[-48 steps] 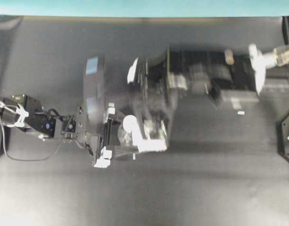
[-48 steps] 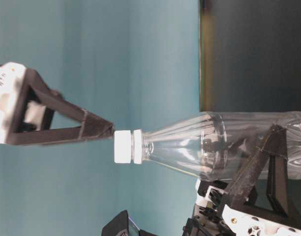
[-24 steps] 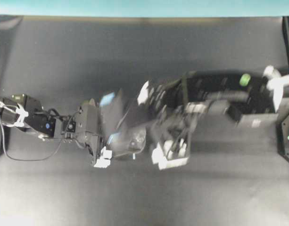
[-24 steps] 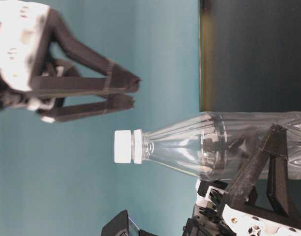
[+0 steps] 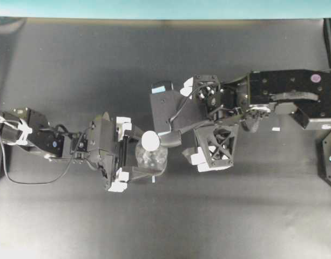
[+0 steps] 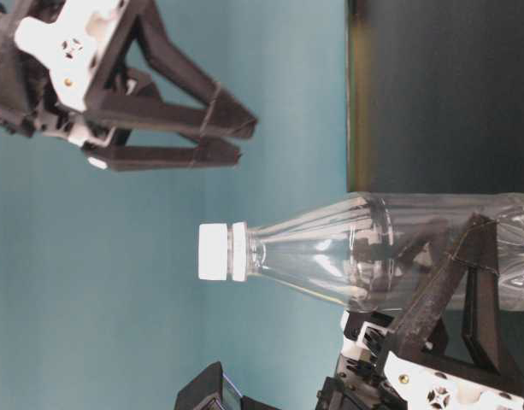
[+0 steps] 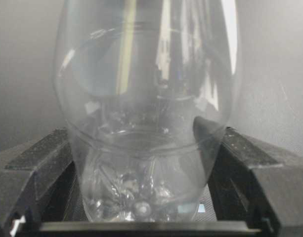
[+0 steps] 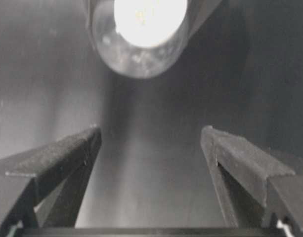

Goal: Open the bottle cap by holding the bottle with the left arm and twisting the cap with the right arm.
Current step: 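Align the right gripper on the white cap and close on it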

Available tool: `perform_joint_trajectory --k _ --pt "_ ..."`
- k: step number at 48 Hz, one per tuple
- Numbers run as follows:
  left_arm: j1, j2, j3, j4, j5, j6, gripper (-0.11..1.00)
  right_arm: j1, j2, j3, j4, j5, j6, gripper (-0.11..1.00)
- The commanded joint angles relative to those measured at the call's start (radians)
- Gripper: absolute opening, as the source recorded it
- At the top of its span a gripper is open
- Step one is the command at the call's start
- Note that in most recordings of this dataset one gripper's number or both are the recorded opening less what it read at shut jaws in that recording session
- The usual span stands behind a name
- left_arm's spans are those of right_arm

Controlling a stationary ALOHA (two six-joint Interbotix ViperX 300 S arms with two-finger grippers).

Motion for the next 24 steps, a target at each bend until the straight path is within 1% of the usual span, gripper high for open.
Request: perform_joint_trajectory --k 1,7,12,16,24 --pt "0.002 0.002 -0.002 0.002 0.008 -0.005 0.8 0.029 -0.008 -0.051 0.0 -0.002 0.008 0.78" --pt "0.003 0.002 -0.002 0.002 0.008 -0.005 0.8 0.028 0.034 -0.12 0.003 0.031 0.035 0.78" --pt "0.003 0.002 -0.002 0.002 0.008 -0.005 0.8 0.026 0.078 -0.201 0.005 0.095 0.06 0.78" --pt "0.005 0.002 -0.002 0.002 0.008 -0.003 0.8 0.029 0.115 -0.258 0.005 0.13 0.066 0.78" --pt "0.005 0.002 0.0 0.002 0.008 -0.002 0.8 0.032 0.155 -0.307 0.005 0.152 0.063 0.78"
